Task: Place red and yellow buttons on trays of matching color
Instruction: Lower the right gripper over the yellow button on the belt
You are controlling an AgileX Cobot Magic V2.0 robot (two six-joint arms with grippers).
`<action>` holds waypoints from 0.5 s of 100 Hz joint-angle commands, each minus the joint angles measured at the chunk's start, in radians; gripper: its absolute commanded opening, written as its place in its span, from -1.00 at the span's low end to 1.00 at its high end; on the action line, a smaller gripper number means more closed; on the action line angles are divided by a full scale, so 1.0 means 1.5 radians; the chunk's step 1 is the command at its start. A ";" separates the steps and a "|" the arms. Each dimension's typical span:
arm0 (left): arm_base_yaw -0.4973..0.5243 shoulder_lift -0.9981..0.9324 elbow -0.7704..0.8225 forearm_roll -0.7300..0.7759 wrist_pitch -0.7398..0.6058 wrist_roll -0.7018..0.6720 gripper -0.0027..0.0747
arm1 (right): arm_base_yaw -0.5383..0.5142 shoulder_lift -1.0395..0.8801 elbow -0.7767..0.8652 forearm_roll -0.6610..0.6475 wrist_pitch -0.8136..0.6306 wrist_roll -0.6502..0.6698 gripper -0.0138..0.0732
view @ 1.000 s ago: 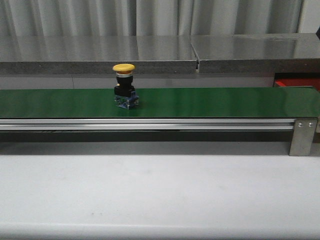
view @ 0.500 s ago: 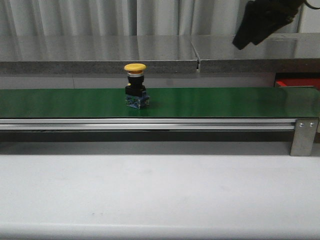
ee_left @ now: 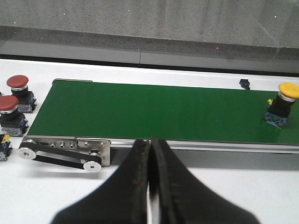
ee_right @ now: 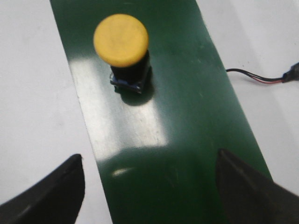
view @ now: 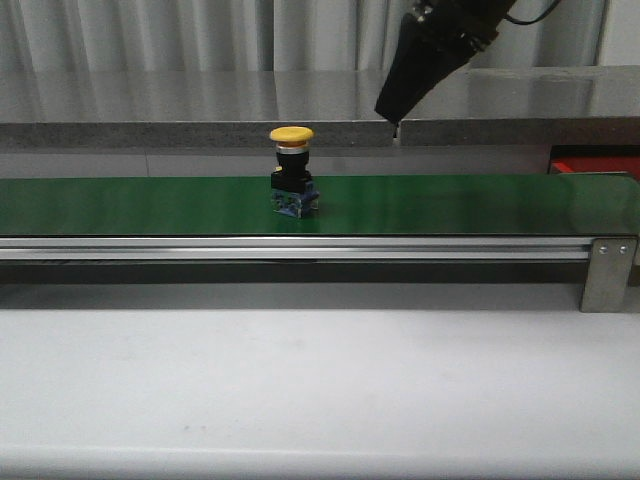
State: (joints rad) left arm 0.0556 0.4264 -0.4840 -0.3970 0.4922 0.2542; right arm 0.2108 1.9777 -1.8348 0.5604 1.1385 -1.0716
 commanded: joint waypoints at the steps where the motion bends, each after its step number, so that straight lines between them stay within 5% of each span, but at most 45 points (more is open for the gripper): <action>1: -0.006 0.004 -0.017 -0.015 -0.048 0.000 -0.98 | 0.011 -0.043 -0.011 0.024 -0.020 -0.010 0.64; 50: -0.006 0.004 -0.017 -0.015 -0.048 0.000 -0.98 | 0.039 -0.030 -0.011 0.016 -0.058 -0.010 0.64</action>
State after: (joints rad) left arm 0.0556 0.4264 -0.4840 -0.3970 0.4922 0.2542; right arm 0.2698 1.9777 -1.8284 0.5586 1.0759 -1.0731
